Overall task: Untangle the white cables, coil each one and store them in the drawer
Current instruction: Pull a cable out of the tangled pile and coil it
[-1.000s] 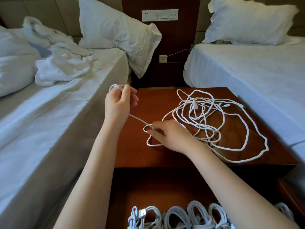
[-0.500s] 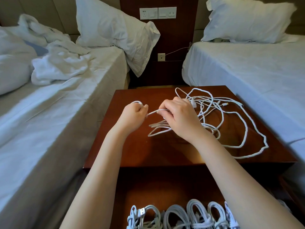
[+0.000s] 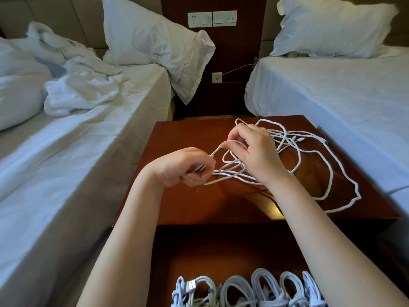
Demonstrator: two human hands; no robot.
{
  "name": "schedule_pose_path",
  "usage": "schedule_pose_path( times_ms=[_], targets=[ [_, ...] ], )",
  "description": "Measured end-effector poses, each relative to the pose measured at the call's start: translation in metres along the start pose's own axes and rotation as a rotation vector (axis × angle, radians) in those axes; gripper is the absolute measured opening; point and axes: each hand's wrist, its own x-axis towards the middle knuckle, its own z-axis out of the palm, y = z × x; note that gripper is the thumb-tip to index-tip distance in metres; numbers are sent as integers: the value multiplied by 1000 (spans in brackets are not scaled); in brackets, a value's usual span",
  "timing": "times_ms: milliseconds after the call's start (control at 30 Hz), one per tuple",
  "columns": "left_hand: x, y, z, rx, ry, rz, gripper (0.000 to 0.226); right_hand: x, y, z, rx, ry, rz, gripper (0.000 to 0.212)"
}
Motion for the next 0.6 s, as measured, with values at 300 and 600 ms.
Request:
schedule_pose_path(
  times_ms=[300,600],
  targets=[
    [-7,11,-3,-359,-144,260,29,-6,-13,13,29,-155,34,33],
    [0,26,5,-646,156,403,37,-14,-31,24,-94,-548,57,25]
  ],
)
